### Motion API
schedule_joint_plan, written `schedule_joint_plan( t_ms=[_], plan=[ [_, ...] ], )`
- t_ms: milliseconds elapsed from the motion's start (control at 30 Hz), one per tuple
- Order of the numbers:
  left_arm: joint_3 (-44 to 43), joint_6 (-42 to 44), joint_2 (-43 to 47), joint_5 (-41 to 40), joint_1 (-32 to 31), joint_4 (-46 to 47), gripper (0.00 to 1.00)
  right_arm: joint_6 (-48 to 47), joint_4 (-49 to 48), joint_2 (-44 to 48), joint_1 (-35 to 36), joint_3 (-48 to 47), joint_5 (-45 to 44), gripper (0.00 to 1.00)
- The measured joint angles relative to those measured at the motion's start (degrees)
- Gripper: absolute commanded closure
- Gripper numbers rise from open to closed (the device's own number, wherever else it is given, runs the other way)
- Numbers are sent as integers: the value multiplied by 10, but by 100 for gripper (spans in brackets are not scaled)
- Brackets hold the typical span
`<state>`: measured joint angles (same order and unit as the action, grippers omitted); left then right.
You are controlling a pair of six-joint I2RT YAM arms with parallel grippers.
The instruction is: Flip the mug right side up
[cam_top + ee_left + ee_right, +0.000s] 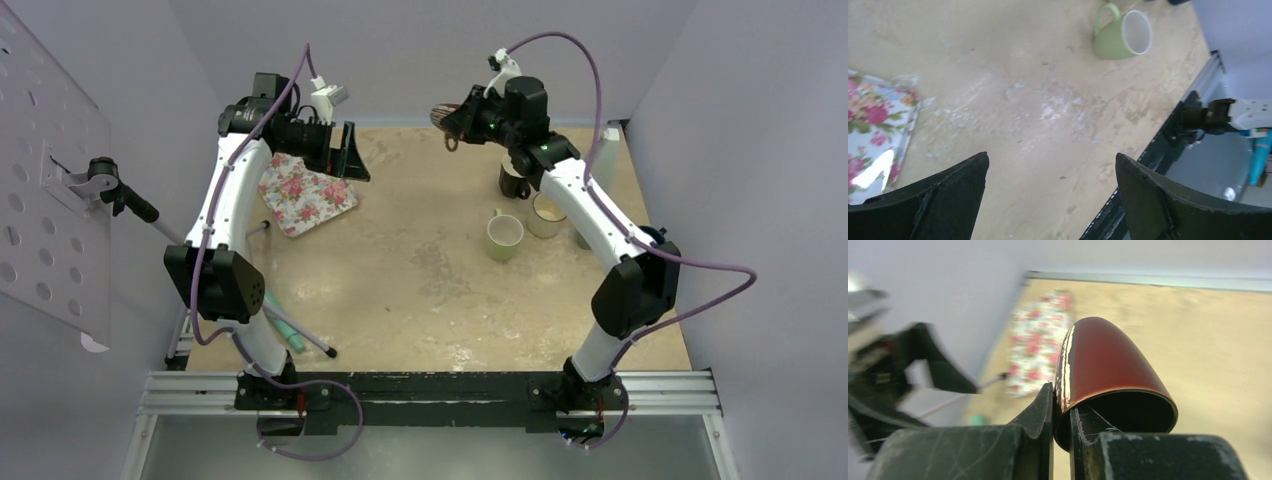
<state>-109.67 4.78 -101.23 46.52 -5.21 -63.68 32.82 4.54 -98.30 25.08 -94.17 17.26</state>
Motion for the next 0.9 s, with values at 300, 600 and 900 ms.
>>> schedule_joint_plan(
  t_ms=[300, 600, 900],
  plan=[
    [23, 43, 0, -130, 1, -4, 0, -169, 325, -118, 8, -87, -193, 100],
    [64, 56, 0, -163, 1, -1, 0, -220, 453, -234, 16, -98, -240, 100],
    [72, 60, 8, -165, 1, 9, 0, -230, 457, -235, 16, -99, -243, 45]
  ],
)
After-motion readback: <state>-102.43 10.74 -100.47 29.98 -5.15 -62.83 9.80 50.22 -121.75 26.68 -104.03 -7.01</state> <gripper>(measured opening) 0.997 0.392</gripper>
